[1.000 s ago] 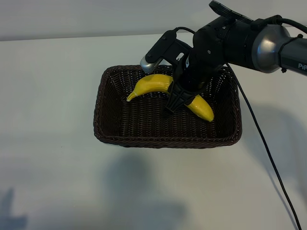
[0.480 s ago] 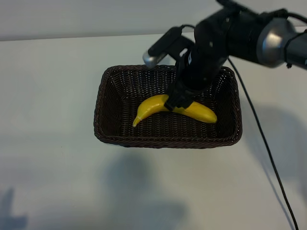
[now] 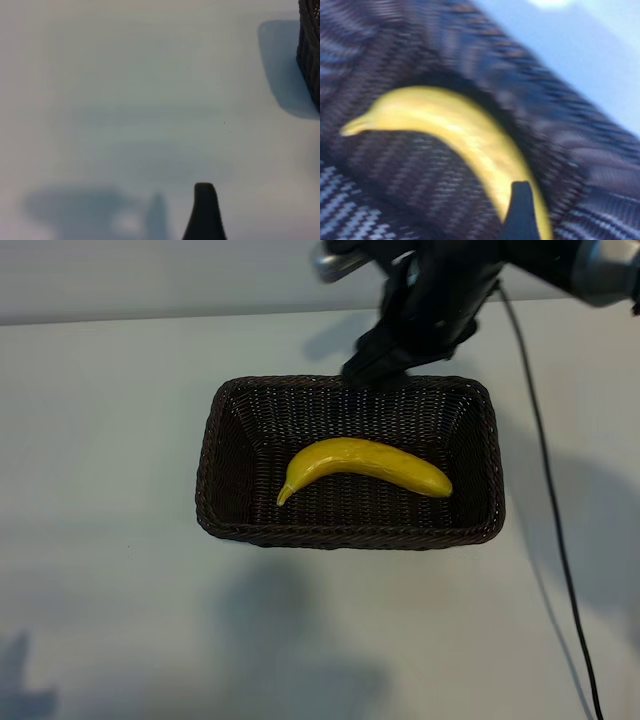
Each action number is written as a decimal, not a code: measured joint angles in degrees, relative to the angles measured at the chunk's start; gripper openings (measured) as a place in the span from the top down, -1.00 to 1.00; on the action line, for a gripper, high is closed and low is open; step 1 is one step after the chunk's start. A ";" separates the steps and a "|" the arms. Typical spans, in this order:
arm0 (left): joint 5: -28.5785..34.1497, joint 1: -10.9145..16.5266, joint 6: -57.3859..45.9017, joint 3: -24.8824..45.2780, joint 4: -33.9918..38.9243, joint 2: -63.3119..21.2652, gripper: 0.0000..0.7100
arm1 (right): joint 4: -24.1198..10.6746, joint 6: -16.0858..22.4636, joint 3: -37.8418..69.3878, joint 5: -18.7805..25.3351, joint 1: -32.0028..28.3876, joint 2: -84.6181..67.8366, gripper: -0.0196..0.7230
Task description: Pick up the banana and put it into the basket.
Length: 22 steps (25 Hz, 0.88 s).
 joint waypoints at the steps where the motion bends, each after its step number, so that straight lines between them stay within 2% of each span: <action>1: 0.00 0.00 0.00 0.00 0.00 0.00 -0.63 | 0.00 0.11 0.00 0.16 -1.65 0.33 -0.63; 11: 0.00 0.00 0.06 0.00 0.00 0.00 -0.63 | 0.00 0.86 0.00 2.20 -22.12 2.40 -0.63; 17: 0.00 0.00 0.06 0.00 0.00 0.00 -0.63 | -0.30 1.12 0.00 8.19 -32.88 2.40 -0.63; 19: 0.00 0.00 0.06 0.00 0.00 0.00 -0.63 | -0.36 1.12 0.00 10.53 -35.47 2.40 -0.63; 22: 0.00 0.00 0.06 0.00 0.00 0.00 -0.63 | -0.48 1.12 0.00 11.82 -38.44 2.40 -0.63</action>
